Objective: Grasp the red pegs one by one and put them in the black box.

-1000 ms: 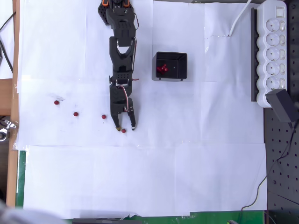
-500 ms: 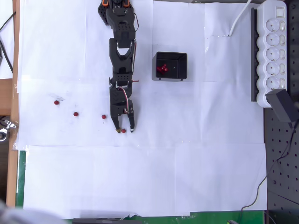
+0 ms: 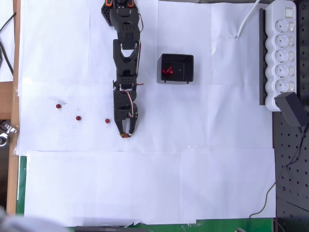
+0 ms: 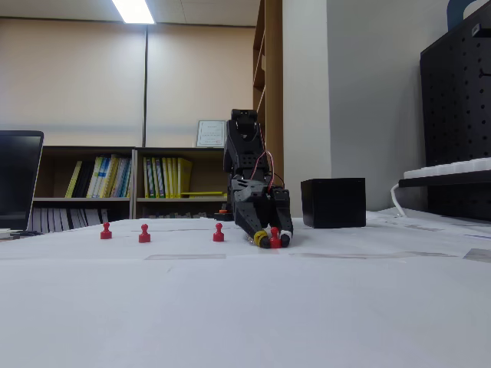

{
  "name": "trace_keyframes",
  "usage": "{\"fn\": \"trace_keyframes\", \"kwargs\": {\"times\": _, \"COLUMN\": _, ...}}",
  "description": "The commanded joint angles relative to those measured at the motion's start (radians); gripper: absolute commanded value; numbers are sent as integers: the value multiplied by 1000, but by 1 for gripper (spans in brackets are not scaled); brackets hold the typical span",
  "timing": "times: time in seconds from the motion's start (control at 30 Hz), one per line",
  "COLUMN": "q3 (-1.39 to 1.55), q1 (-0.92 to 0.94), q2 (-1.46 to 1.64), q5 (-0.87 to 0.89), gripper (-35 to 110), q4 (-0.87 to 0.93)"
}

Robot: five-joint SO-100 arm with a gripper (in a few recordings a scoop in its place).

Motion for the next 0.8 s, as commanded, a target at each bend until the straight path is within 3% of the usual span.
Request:
{"fn": "trace_keyframes", "kwargs": {"times": 0.0, "q3": 23, "q1": 3, "q2": -104, "q5": -52, "gripper": 0, "q4": 255}}
{"fn": "trace_keyframes", "kwargs": {"times": 0.27, "q3": 55, "q1": -63, "q2": -545, "q5": -291, "gripper": 0, "q4": 913}}
{"fn": "trace_keyframes", "kwargs": {"times": 0.47, "q3": 245, "q1": -172, "q2": -795, "q5": -437, "gripper": 0, "q4": 1442}}
{"fn": "trace_keyframes", "kwargs": {"times": 0.7, "q3": 451, "q1": -391, "q2": -916, "q5": -526, "gripper": 0, "q4": 1919}}
{"fn": "trace_keyframes", "kwargs": {"times": 0.77, "q3": 456, "q1": -460, "q2": -925, "q5": -561, "gripper": 0, "q4": 1983}}
